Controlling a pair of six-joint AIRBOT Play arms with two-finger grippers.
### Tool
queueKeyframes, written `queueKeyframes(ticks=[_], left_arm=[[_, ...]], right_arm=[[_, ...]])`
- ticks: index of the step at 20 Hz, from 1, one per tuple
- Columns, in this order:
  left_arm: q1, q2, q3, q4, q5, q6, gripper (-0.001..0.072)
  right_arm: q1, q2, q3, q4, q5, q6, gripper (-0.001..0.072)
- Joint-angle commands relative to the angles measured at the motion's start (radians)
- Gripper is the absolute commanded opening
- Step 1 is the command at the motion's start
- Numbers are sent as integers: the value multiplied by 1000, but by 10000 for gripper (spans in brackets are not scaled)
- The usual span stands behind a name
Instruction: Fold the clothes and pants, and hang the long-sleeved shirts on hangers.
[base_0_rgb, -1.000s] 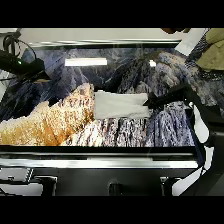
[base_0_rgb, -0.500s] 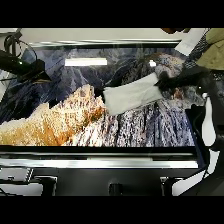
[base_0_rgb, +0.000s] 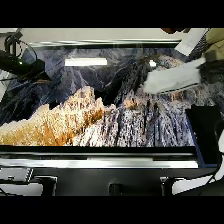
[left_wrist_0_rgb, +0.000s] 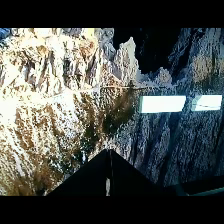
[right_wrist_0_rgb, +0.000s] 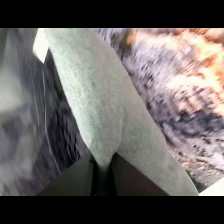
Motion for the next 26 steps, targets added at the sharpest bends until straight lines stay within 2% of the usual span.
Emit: queueKeyframes(ticks=[1, 6, 13, 16, 20, 26], left_arm=[[0, 0, 0, 0, 0, 0, 16], [0, 0, 0, 0, 0, 0, 15], [0, 0, 0, 0, -17, 20, 15], [0, 0, 0, 0, -19, 20, 16], [0, 0, 0, 0, -23, 23, 16], [0, 0, 0, 0, -60, 23, 16]], right_arm=[[-61, 94, 17, -218, -42, 247, 32], [-82, 199, 17, -429, -183, 384, 32], [-82, 261, 17, -597, -468, 409, 33], [-82, 262, 16, -688, -568, 335, 33], [-82, 262, -42, -806, -595, 233, 33], [-82, 268, -372, -916, -637, 184, 34]])
